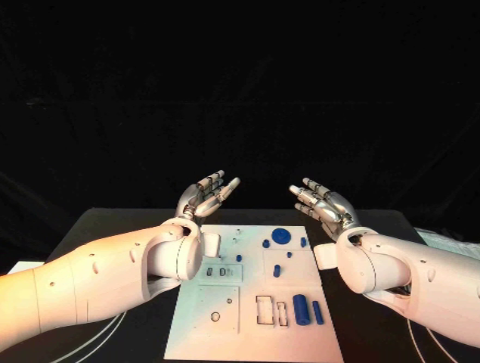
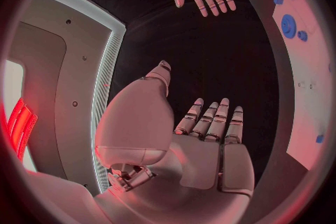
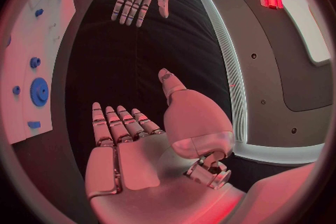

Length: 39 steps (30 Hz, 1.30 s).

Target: Assemble the parts on the task board

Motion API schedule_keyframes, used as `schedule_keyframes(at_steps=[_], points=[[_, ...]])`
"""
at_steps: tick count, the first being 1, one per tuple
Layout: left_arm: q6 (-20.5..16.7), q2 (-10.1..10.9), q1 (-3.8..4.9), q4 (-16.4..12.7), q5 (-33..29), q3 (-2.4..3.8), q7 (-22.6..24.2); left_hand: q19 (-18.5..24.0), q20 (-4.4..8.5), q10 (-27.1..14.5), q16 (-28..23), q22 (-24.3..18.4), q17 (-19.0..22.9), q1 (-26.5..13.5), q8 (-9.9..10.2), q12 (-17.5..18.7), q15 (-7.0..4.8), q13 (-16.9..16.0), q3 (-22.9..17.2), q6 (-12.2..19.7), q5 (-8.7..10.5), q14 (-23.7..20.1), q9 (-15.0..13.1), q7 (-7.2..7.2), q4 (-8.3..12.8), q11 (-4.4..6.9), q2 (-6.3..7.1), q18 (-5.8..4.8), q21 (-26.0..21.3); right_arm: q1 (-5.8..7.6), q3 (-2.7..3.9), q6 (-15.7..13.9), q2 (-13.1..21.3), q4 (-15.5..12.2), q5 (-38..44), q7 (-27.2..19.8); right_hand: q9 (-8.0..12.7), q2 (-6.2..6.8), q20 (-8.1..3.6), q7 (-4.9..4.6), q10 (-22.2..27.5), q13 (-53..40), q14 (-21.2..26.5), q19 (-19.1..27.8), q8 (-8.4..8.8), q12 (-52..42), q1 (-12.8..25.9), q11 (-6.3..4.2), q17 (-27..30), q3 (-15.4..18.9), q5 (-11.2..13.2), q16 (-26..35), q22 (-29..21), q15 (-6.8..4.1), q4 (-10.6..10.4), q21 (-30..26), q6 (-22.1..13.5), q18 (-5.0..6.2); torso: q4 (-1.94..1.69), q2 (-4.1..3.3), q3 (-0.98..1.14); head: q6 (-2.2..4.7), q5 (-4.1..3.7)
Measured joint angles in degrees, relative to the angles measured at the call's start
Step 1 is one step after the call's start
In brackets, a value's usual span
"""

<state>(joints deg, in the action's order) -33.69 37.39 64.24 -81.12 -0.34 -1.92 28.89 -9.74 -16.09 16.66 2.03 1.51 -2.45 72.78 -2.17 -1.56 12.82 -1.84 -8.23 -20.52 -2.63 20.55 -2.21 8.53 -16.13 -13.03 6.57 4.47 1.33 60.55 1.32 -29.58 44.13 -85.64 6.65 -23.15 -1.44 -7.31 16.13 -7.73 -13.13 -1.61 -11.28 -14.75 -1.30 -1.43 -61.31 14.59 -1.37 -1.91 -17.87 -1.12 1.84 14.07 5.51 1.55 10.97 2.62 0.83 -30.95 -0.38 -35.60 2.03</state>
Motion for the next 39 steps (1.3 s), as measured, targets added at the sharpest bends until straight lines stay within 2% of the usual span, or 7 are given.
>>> schedule_keyframes(at_steps=[2, 7, 12, 17, 25, 29, 39], points=[[0.9, -0.1, 0.07, 0.1, 0.1, -0.01, 0.0, -1.6, -0.69, 2.6, 1.1, 0.4, -0.6, 2.2, -0.4, -0.5, 1.05, -0.3, -0.5, -2.2, 0.01, 3.9, -0.2, 0.10, -0.5, -0.82, -0.99, 1.36, 0.7, 0.04, 0.13, 2.8, -0.1, 0.5, 1.5, 1.1, -0.1, -0.09, 0.42, -0.08, -1.5, -0.1, -1.2, -0.4, 0.00, -0.2, -1.4, 0.13, -0.2, -0.1, 0.0, -0.3, 0.1, 0.26, 0.6, 0.4, 1.2, 0.55, 0.00, 0.00, 0.00, 0.00, 0.00], [2.3, -0.1, 0.08, 0.3, 0.2, -0.04, 0.0, -11.5, -0.63, 12.0, 4.4, 2.0, -2.1, 3.5, -1.4, -2.1, 1.20, -1.0, -0.7, -8.4, -0.25, 17.0, -0.8, 0.49, -0.4, -2.25, -2.34, 1.37, 3.8, 0.10, 0.37, 8.9, -0.2, 1.3, 4.6, 3.4, -0.6, -0.43, 0.52, -0.43, -8.6, -0.7, -8.5, -4.9, -0.85, -1.3, -5.6, 0.39, -0.7, -1.0, 1.6, -1.6, 0.7, 0.18, 2.7, 1.4, 6.3, 2.13, 0.00, 0.01, -0.01, -0.01, 0.00], [3.2, 0.1, 0.08, 0.1, 0.3, -0.04, 0.0, -30.1, -0.31, 30.5, 8.5, 5.0, -3.4, 4.3, -3.8, -5.8, -1.94, -2.3, -0.2, -21.0, -0.26, 29.0, -1.8, 2.00, 0.6, 0.12, -3.50, 4.95, 10.5, 0.20, 0.45, 13.0, -0.3, 2.0, 7.5, 5.0, -1.5, -0.71, 0.54, -1.18, -22.0, -1.5, -22.1, -15.5, -2.47, -3.3, -10.0, -0.56, -1.6, -2.5, 3.3, -3.8, 2.0, -1.15, 5.2, 4.3, 16.8, 4.03, 0.03, -0.02, -0.02, -0.01, 0.01], [5.9, 3.6, 0.18, -0.9, 0.1, 0.00, 0.2, -37.2, 0.78, 37.0, 10.9, 5.6, -4.6, 4.9, -5.0, -7.0, -4.08, -2.3, 0.8, -30.1, -0.26, 36.8, -2.3, 4.06, 1.6, 1.93, -4.10, 5.82, 13.0, 1.52, 0.88, 11.6, 0.5, 6.2, 19.9, 4.6, -2.1, -0.51, 0.24, -2.52, -32.5, -1.7, -33.4, -24.3, -3.37, -4.1, -12.3, -1.97, -2.0, -4.4, 4.1, -5.2, 2.7, -2.89, 7.4, 6.9, 28.0, 5.89, 0.06, -1.58, -0.41, -0.53, -0.96], [8.4, 6.1, 0.23, -5.4, 0.0, -0.01, 0.5, -43.8, 2.92, 41.6, 11.2, 5.4, -7.0, 5.9, -4.6, -6.6, -6.22, -2.1, 1.7, -33.6, -0.26, 43.7, -1.7, 3.79, 3.1, 3.66, -5.02, 5.84, 14.1, 2.38, 1.89, 9.0, 0.7, 5.7, 35.0, 5.3, -2.2, 0.11, -1.67, -4.67, -42.6, -1.8, -45.8, -34.2, -3.77, -3.6, -12.9, -3.77, -2.1, -7.6, 4.1, -5.6, 2.9, -5.57, 10.0, 10.0, 38.8, 7.12, -0.28, -3.78, -0.68, -0.05, -1.73], [9.1, 7.4, 0.25, -7.9, 0.0, -0.03, 0.5, -45.0, 3.38, 42.9, 11.1, 5.2, -7.9, 6.1, -4.6, -6.4, -6.65, -2.1, 1.7, -34.6, -0.26, 45.0, -1.7, 3.70, 3.4, 3.93, -5.21, 5.83, 14.1, 3.13, 2.21, 8.1, 1.4, 5.4, 42.2, 6.7, -2.3, 1.49, -3.04, -5.42, -46.1, -1.9, -50.6, -38.4, -3.32, -3.1, -12.5, -4.53, -2.2, -9.7, 4.1, -5.5, 3.2, -6.83, 10.4, 11.7, 41.8, 7.12, -1.03, -4.86, -0.96, 0.05, -2.74], [10.5, 12.1, 0.53, -15.3, -0.2, 0.34, 0.5, -47.3, 4.12, 44.1, 11.1, 5.2, -9.8, 6.1, -3.9, -5.7, -7.28, -2.2, 1.8, -35.5, -0.26, 47.6, -1.7, 3.51, 3.9, 4.43, -5.30, 5.83, 14.8, 5.31, 2.79, 8.1, 0.9, 6.4, 60.5, 13.5, -2.3, 4.95, -7.76, -3.78, -52.5, -2.0, -65.1, -50.2, -2.75, -2.4, -12.2, -7.21, -3.4, -12.5, 4.4, -8.5, 6.1, -10.91, 10.7, 19.3, 46.0, 7.10, -2.87, -7.39, -1.98, 0.73, -4.79]])
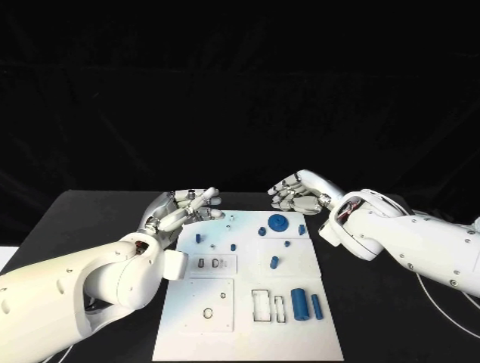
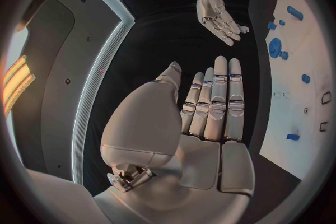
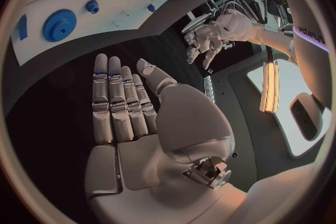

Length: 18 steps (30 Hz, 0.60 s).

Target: Assemble the parts on the task board

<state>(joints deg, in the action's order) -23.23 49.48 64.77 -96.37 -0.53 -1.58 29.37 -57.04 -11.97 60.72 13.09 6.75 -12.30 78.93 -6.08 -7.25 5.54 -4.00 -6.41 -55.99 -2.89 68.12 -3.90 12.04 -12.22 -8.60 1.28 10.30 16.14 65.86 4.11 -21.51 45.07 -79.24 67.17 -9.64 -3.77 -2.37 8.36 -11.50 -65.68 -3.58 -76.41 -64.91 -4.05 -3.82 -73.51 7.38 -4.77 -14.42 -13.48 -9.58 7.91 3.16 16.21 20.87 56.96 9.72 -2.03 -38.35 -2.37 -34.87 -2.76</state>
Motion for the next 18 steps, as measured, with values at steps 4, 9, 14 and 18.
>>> schedule_keyframes(at_steps=[4, 9, 14, 18], points=[[0.5, 1.6, 0.08, -2.5, -0.8, 0.41, -0.1, 0.0, 0.00, 0.2, 0.0, 0.0, -0.1, 0.0, 0.2, 0.0, -0.19, 0.0, 0.2, 0.0, 0.00, 0.2, 0.0, 0.00, 0.2, -0.18, 0.00, 0.00, 0.0, 0.38, 0.07, 0.8, -0.8, 0.4, 7.2, 2.8, 0.0, 1.83, -2.86, 0.98, -1.6, 0.0, -7.3, -5.4, 0.09, 0.1, 0.6, -1.37, -2.6, -0.1, 0.7, -4.4, 2.3, -2.63, -0.2, 5.1, 1.3, 0.01, -0.59, -1.05, -0.32, 0.42, -0.43], [1.0, 2.8, 0.14, -4.5, -1.8, 0.67, -0.4, -1.3, 0.50, 0.4, 0.8, 0.0, -1.1, 0.0, 0.6, 0.6, -0.49, 0.0, 0.4, 0.0, 0.00, 1.5, 0.0, 0.00, 0.4, 0.00, 0.00, -0.01, 0.5, 0.46, 0.15, 1.7, -1.4, 0.6, 14.7, 5.5, -0.1, 2.97, -4.06, 2.21, -4.2, -0.2, -7.5, -8.1, 0.09, 0.1, 1.7, -2.32, -8.5, -0.4, -0.4, -13.9, 4.6, -3.29, -1.4, 9.4, 2.5, 0.01, -1.23, -2.15, -0.60, 0.77, -1.13], [1.4, 3.5, 0.38, -6.1, -2.6, 0.75, -0.8, -1.4, 0.61, 0.4, 1.0, 0.0, -1.6, 0.0, 0.6, 0.8, -0.61, 0.0, 0.4, 0.0, 0.00, 1.7, 0.0, 0.00, 0.4, 0.00, 0.00, -0.01, 0.5, 0.85, 0.32, 3.1, -2.0, 0.7, 20.8, 7.8, -0.1, 4.19, -4.35, 2.33, -4.4, -0.2, -7.7, -9.0, 0.09, 0.1, 2.5, -2.72, -14.1, -1.6, -0.2, -22.8, 6.6, -3.49, -2.6, 13.1, 3.1, 0.01, -1.88, -3.16, -0.81, 1.03, -1.66], [1.5, 3.8, 0.69, -6.9, -3.0, 0.83, -1.1, -1.4, 0.61, 0.4, 1.0, 0.0, -1.6, 0.0, 0.6, 0.8, -0.61, 0.0, 0.4, 0.0, 0.00, 1.7, 0.0, 0.00, 0.4, 0.00, 0.00, -0.01, 0.5, 1.07, 0.38, 4.7, -2.2, 0.6, 24.5, 9.3, -0.1, 4.88, -4.32, 2.34, -3.3, -0.2, -7.7, -9.4, 0.09, 0.1, 2.6, -2.74, -17.8, -2.6, 0.1, -27.9, 8.3, -3.49, -3.6, 16.0, 3.1, 0.00, -2.21, -3.80, -0.95, 1.26, -2.09]])
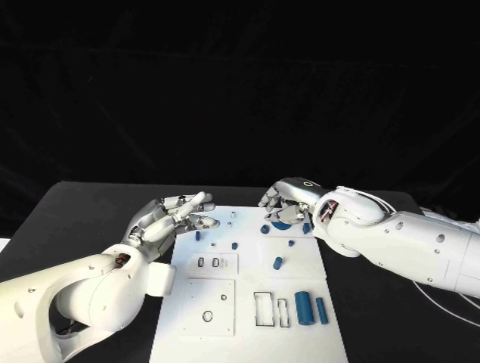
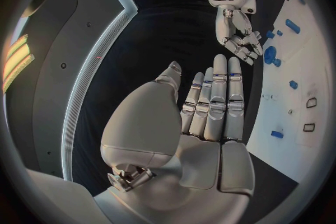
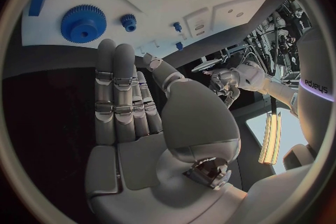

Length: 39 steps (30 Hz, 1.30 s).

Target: Assemble the parts on the task board

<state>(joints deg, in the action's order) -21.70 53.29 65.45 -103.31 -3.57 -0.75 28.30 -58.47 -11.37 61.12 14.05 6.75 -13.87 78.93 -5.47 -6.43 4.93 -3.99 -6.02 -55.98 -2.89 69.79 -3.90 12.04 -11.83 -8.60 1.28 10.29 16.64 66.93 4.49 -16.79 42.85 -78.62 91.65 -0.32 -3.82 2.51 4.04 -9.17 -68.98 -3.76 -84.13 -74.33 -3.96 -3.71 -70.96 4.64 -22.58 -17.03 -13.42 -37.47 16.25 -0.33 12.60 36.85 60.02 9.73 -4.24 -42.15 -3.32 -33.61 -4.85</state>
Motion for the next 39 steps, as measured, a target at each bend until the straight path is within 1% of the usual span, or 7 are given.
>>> schedule_keyframes(at_steps=[2, 7, 12, 17, 26, 31, 39], points=[[0.0, 0.1, 0.10, -0.2, -0.1, 0.01, -0.1, 0.0, 0.00, 0.0, 0.0, 0.0, 0.0, 0.0, 0.0, 0.0, 0.00, 0.0, 0.0, 0.0, 0.00, 0.0, 0.0, 0.00, 0.0, 0.00, 0.00, 0.01, 0.0, 0.04, 0.01, 0.7, -0.1, 0.0, 1.1, 0.5, 0.0, 0.25, 0.07, 0.00, 0.5, 0.0, 0.0, -0.1, 0.00, 0.0, 0.3, 0.11, -1.9, -0.4, 0.0, -2.0, 0.5, 0.00, -0.4, 0.9, 0.0, 0.00, -0.08, -0.23, -0.03, 0.08, -0.15], [0.1, 0.4, 0.31, -0.6, -0.3, 0.10, -0.2, 0.0, 0.00, 0.0, 0.0, 0.0, -0.1, 0.0, 0.2, 0.0, 0.00, 0.0, 0.2, 0.0, 0.00, 0.0, 0.0, 0.00, 0.2, 0.00, 0.00, 0.00, 0.0, 0.05, 0.02, 3.1, -0.5, 0.1, 3.6, 1.7, 0.0, 0.69, 0.49, 0.29, 2.3, 0.0, 0.0, -0.9, 0.00, 0.0, -0.1, 0.34, -11.7, -1.7, 0.3, -11.4, 2.9, 0.00, -1.1, 4.5, -0.3, 0.01, -0.22, -0.82, -0.10, 0.27, -0.40], [0.2, 0.6, 0.40, -0.6, -0.5, 0.15, -0.3, 0.0, 0.00, 0.0, 0.0, 0.0, -0.1, 0.0, 0.3, 0.0, 0.00, 0.0, 0.2, 0.0, 0.00, 0.0, 0.0, 0.00, 0.2, 0.00, 0.00, 0.00, 0.0, 0.06, 0.03, 5.0, -0.6, 0.4, 5.3, 2.5, 0.0, 1.28, 0.79, 0.30, 3.2, 0.0, 0.0, -1.6, 0.00, 0.0, -0.1, 0.46, -16.4, -2.1, 0.6, -15.9, 7.8, 0.00, -1.6, 9.0, -0.3, 0.01, -0.36, -1.19, -0.10, 0.30, -0.63], [0.2, 0.8, 0.46, -0.4, -0.5, 0.17, -0.4, 0.0, 0.00, 0.0, 0.0, 0.0, -0.2, 0.0, 0.3, 0.0, 0.00, 0.0, 0.2, 0.0, 0.00, 0.0, 0.0, 0.00, 0.2, 0.00, 0.00, 0.00, 0.0, 0.08, 0.04, 6.9, -0.6, 0.3, 6.4, 3.2, -0.1, 1.76, 0.79, 0.31, 3.8, 0.0, 0.0, -1.6, 0.00, 0.0, -0.1, 0.48, -18.6, -2.4, 0.6, -18.1, 9.9, 0.00, -2.0, 11.1, -0.4, 0.01, -0.46, -1.55, -0.14, 0.43, -0.88], [0.2, 1.0, 0.48, 0.1, -0.6, 0.18, -0.4, 0.0, 0.00, 0.0, 0.0, 0.0, -0.2, 0.0, 0.3, 0.2, 0.00, 0.0, 0.2, 0.0, 0.00, 0.0, 0.0, 0.00, 0.2, 0.00, 0.00, 0.00, 0.0, 0.07, 0.04, 9.6, -0.3, -0.3, 7.4, 3.8, -0.1, 1.76, 0.89, 0.31, 4.0, 0.0, 0.0, -1.7, 0.00, 0.0, -0.1, 0.65, -21.4, -2.5, 0.6, -20.8, 12.7, 0.00, -2.6, 13.5, -0.4, 0.01, -0.47, -2.15, -0.25, 0.82, -0.93], [0.2, 1.0, 0.49, 0.2, -0.6, 0.18, -0.4, 0.0, -0.01, 0.0, 0.0, 0.0, -0.2, 0.0, 0.3, 0.2, 0.00, 0.0, 0.2, 0.0, 0.00, 0.0, 0.0, 0.00, 0.2, 0.00, 0.00, 0.00, 0.0, 0.07, 0.04, 10.1, -0.4, -0.2, 7.6, 4.0, -0.2, 1.75, 0.99, 0.29, 4.0, 0.0, 0.0, -1.8, 0.00, 0.0, -0.1, 0.65, -22.5, -3.2, 0.6, -21.9, 13.9, 0.00, -3.4, 14.8, -0.3, 0.01, -0.57, -2.40, -0.35, 1.03, -1.06], [0.2, 1.0, 0.50, 0.4, -0.6, 0.18, -0.5, 0.0, -0.01, 0.0, 0.0, 0.0, -0.3, 0.0, 0.3, 0.2, 0.00, 0.0, 0.2, 0.0, 0.00, 0.0, 0.0, 0.00, 0.2, 0.00, 0.00, -0.01, 0.0, 0.11, 0.15, 10.2, -0.7, 0.2, 7.7, 4.0, -0.3, 1.22, 1.00, 0.27, 3.4, 0.0, 0.0, -1.8, 0.00, 0.0, -0.6, 0.45, -24.0, -4.8, 0.6, -23.6, 15.8, 0.01, -4.6, 16.6, 0.7, 0.01, -0.67, -2.69, -0.40, 1.23, -1.20]])
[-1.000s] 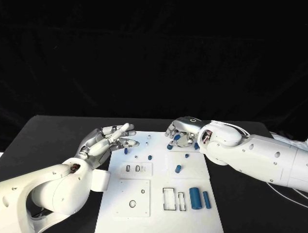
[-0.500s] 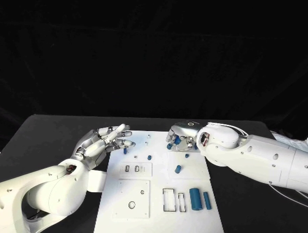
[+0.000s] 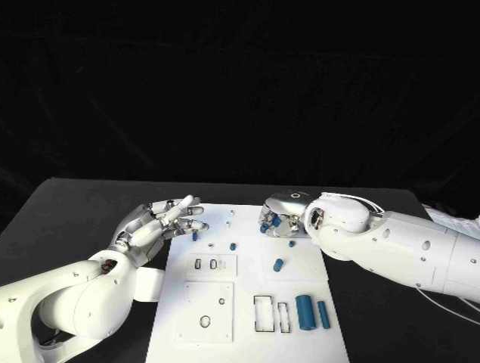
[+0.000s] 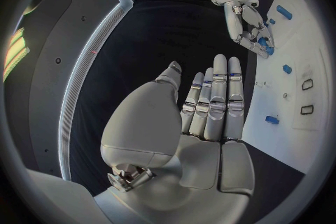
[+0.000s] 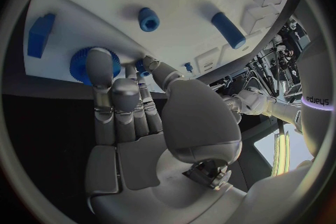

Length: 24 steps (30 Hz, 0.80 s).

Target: Assemble the parts on the task board

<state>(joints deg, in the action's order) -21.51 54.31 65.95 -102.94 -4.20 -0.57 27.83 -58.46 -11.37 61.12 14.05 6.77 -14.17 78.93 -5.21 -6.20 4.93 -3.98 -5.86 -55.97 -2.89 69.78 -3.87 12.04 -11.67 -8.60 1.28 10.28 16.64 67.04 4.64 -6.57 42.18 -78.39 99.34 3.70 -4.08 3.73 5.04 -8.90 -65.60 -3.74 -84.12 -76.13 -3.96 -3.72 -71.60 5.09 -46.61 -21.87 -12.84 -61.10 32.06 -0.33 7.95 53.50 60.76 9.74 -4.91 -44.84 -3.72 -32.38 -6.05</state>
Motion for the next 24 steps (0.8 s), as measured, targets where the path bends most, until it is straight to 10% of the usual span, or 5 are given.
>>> schedule_keyframes(at_steps=[24], points=[[-0.3, 0.3, 0.07, 0.2, -0.1, 0.00, -1.0, 0.0, 0.00, 0.0, 0.0, -0.1, -0.6, 0.2, 0.5, 0.4, 0.00, 0.0, 0.0, 0.0, 0.00, 0.0, 0.1, 0.00, 0.6, 0.00, -0.22, 0.00, 0.0, -0.17, 0.57, -9.5, -1.1, -0.1, -2.7, -0.6, -0.6, -1.78, -0.83, 1.33, -6.6, -0.9, 0.1, -1.2, -1.13, -0.4, -1.1, -1.80, -6.1, -4.6, 1.5, -5.6, 11.1, -0.92, -2.8, 8.8, 4.4, -0.97, -0.14, -0.48, -0.38, 0.19, -0.52]])
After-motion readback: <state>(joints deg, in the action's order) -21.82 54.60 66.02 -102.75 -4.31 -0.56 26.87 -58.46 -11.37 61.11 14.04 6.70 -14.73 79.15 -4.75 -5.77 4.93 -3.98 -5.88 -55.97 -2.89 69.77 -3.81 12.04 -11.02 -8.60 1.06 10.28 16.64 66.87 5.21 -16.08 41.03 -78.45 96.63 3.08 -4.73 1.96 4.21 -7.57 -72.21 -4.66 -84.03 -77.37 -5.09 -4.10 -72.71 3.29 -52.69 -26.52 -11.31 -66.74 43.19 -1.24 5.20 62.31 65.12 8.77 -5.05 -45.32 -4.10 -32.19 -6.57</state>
